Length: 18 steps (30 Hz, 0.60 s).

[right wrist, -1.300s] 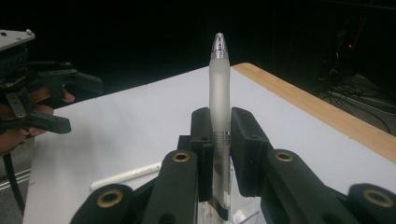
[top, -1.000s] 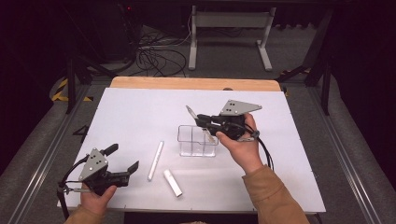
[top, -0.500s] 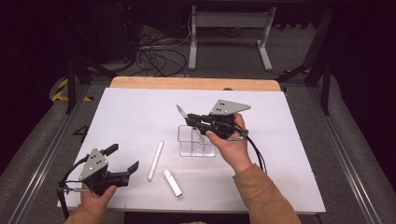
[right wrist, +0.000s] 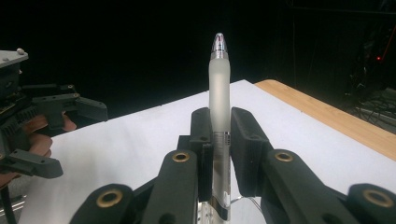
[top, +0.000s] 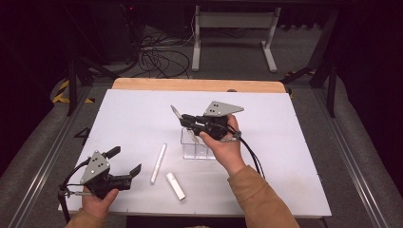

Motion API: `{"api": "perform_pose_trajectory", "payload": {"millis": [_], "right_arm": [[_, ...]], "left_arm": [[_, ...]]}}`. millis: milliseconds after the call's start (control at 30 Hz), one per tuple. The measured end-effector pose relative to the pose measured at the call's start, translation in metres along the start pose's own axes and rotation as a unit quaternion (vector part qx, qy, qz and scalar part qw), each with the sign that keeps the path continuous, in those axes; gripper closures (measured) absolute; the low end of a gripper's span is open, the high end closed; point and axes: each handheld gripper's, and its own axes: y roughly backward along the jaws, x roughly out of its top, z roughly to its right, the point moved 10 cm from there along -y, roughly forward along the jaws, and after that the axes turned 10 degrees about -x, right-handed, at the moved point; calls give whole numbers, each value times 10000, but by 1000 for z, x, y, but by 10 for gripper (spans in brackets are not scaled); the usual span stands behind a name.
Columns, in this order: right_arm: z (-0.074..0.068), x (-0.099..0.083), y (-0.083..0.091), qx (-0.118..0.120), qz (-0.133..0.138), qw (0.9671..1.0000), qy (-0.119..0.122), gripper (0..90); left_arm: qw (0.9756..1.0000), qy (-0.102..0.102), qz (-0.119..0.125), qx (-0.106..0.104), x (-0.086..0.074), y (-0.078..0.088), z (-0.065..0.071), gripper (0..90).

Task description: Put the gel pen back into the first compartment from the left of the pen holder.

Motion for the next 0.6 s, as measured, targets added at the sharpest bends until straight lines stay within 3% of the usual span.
{"api": "perform_pose_trajectory", "payload": {"millis": [600], "right_arm": [[1,-1,-14,-53,200,9998,29,804]], "left_arm": [[10000,1,-4,-2,0,0,0,75]]}}
